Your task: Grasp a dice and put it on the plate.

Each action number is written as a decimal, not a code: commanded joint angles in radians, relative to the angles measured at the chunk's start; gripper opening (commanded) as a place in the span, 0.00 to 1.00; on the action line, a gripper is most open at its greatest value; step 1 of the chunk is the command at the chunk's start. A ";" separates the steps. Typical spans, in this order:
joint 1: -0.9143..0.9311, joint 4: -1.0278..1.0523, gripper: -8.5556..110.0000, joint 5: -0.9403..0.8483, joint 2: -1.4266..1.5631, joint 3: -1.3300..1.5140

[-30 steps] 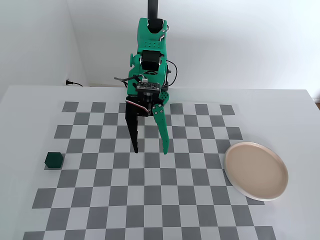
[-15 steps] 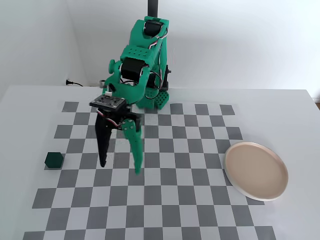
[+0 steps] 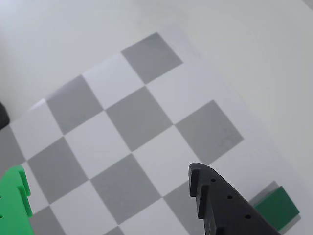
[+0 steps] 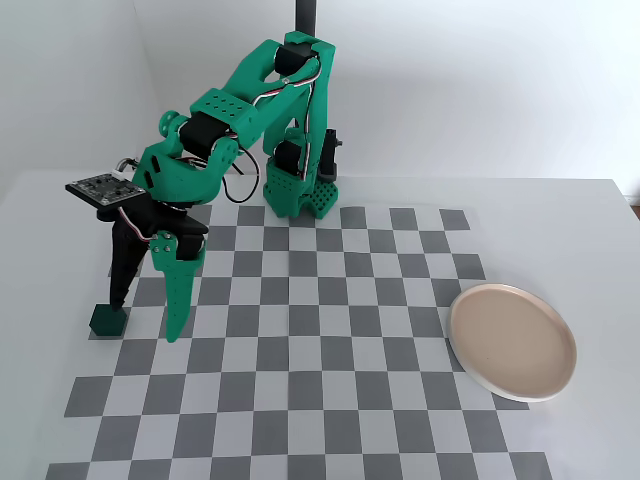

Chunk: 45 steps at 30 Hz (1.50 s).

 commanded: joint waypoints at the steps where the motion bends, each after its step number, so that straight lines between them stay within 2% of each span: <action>1: 0.071 -0.029 0.33 0.018 -0.002 -0.109; 6: 0.153 0.037 0.33 0.049 -0.087 -0.189; 22: 0.322 0.012 0.33 0.021 -0.295 -0.225; 45: 0.232 -0.058 0.34 0.014 -0.433 -0.227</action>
